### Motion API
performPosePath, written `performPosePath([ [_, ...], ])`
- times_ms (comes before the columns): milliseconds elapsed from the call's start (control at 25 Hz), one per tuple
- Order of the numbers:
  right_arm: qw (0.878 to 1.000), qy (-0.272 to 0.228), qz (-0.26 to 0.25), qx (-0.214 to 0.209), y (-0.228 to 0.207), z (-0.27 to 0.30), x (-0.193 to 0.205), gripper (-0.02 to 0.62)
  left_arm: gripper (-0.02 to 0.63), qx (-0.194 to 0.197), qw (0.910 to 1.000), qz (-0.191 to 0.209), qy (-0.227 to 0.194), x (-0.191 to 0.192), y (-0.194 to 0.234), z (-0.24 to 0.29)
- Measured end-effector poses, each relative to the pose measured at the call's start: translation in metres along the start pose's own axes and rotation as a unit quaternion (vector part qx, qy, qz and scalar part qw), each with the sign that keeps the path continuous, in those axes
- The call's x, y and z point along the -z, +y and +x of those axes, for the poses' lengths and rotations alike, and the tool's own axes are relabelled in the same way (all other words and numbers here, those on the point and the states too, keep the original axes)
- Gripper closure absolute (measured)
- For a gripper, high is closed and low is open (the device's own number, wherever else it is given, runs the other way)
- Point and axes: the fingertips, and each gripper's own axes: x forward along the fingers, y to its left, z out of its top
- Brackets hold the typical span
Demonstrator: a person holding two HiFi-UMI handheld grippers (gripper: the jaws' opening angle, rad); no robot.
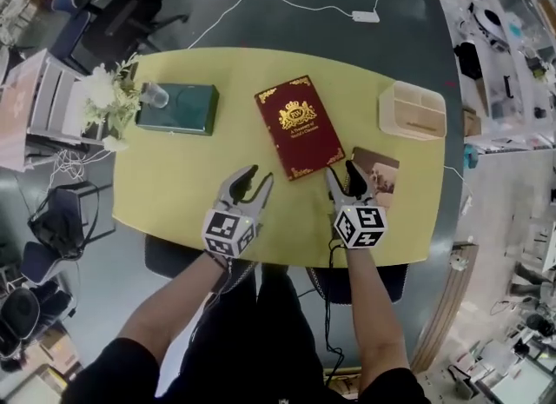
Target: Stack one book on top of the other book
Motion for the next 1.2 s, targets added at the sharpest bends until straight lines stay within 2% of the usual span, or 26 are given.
performPosePath([
  [120, 1.000, 0.025, 0.003, -0.005, -0.022, 0.029, 0.017, 0.350, 0.443, -0.011, 0.9997, -0.013, 0.020, 0.023, 0.012, 0.031],
  [280, 0.998, 0.064, 0.016, -0.016, -0.043, 0.065, 0.039, 0.314, 0.442, -0.024, 0.9949, -0.083, 0.051, 0.057, 0.033, 0.069],
  [360, 0.996, 0.083, 0.019, -0.018, -0.052, 0.080, 0.049, 0.301, 0.439, -0.028, 0.9933, -0.095, 0.059, 0.065, 0.039, 0.085],
  [520, 0.993, 0.110, 0.032, -0.034, -0.060, 0.100, 0.060, 0.298, 0.431, -0.024, 0.9917, -0.107, 0.067, 0.068, 0.044, 0.112],
  [880, 0.985, 0.168, 0.008, -0.046, -0.052, 0.116, 0.071, 0.299, 0.430, -0.041, 0.9904, -0.112, 0.071, 0.070, 0.047, 0.134],
  [1000, 0.984, 0.172, 0.008, -0.047, -0.051, 0.115, 0.071, 0.306, 0.436, -0.046, 0.9908, -0.107, 0.069, 0.069, 0.048, 0.134],
  [1200, 0.985, 0.163, 0.043, -0.034, -0.045, 0.106, 0.074, 0.354, 0.434, -0.047, 0.9909, -0.105, 0.069, 0.069, 0.053, 0.132],
])
